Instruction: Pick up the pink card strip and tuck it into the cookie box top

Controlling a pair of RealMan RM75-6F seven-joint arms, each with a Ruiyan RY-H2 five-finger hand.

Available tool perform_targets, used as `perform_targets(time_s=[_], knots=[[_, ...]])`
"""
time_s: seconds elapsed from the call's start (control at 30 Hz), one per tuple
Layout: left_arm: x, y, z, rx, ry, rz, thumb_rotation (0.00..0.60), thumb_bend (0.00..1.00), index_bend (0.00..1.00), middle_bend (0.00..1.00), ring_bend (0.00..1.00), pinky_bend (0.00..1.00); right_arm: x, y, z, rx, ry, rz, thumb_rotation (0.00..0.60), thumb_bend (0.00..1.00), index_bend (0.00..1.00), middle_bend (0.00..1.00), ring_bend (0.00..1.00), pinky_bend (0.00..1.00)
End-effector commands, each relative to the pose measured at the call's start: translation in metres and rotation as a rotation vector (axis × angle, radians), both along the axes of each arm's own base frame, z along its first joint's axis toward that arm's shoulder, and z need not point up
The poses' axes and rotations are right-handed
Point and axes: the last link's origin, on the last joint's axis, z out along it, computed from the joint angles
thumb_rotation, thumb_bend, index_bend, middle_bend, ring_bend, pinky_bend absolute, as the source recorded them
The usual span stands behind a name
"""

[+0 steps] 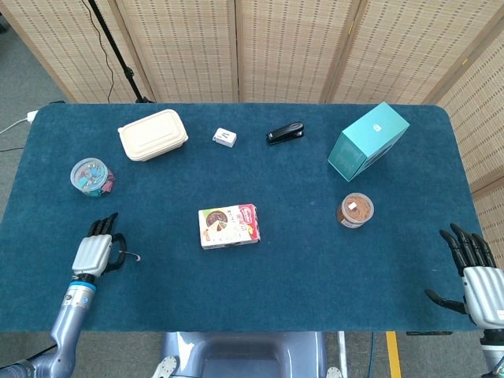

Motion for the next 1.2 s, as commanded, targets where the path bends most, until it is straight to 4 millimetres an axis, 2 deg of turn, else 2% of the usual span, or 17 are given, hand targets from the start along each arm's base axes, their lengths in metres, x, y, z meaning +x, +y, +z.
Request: perform_targets(time_s=[0.03, 0.3, 0.53, 0.67, 0.9, 1.2], knots=[[0.0, 0.0, 0.0, 0.002, 0.001, -0.001, 0.6, 0.45, 0.61, 0.0, 0.0, 0.0, 0.0, 0.0, 0.0, 0.0, -0.002, 0.001, 0.6, 0.0, 0.0, 0.0, 0.0, 0.0], [0.009, 0.007, 0.01, 0.026, 0.007, -0.041, 0.6, 0.45, 0.61, 0.0, 0.0, 0.0, 0.0, 0.0, 0.001, 0.001, -0.007, 0.0, 0.6, 0.0, 0.0, 0.0, 0.0, 0.0], [0.067, 0.043, 0.054, 0.11, 0.073, -0.218, 0.6, 0.45, 0.61, 0.0, 0.0, 0.0, 0.0, -0.001, -0.001, 0.008, -0.005, -0.002, 0.6, 0.0, 0.0, 0.0, 0.0, 0.0], [0.1, 0.068, 0.065, 0.083, 0.112, -0.255, 0.6, 0.46, 0.62, 0.0, 0.0, 0.0, -0.001, -0.001, 0.0, 0.006, -0.006, -0.007, 0.6, 0.0, 0.0, 0.0, 0.0, 0.0], [0.139, 0.103, 0.06, -0.003, 0.208, -0.27, 0.6, 0.46, 0.63, 0.0, 0.0, 0.0, -0.003, -0.004, -0.001, 0.014, -0.01, -0.016, 0.6, 0.0, 0.0, 0.0, 0.0, 0.0], [0.178, 0.112, 0.042, -0.046, 0.284, -0.352, 0.6, 0.47, 0.63, 0.0, 0.0, 0.0, -0.005, -0.007, -0.003, 0.027, -0.009, -0.024, 0.6, 0.0, 0.0, 0.0, 0.0, 0.0]])
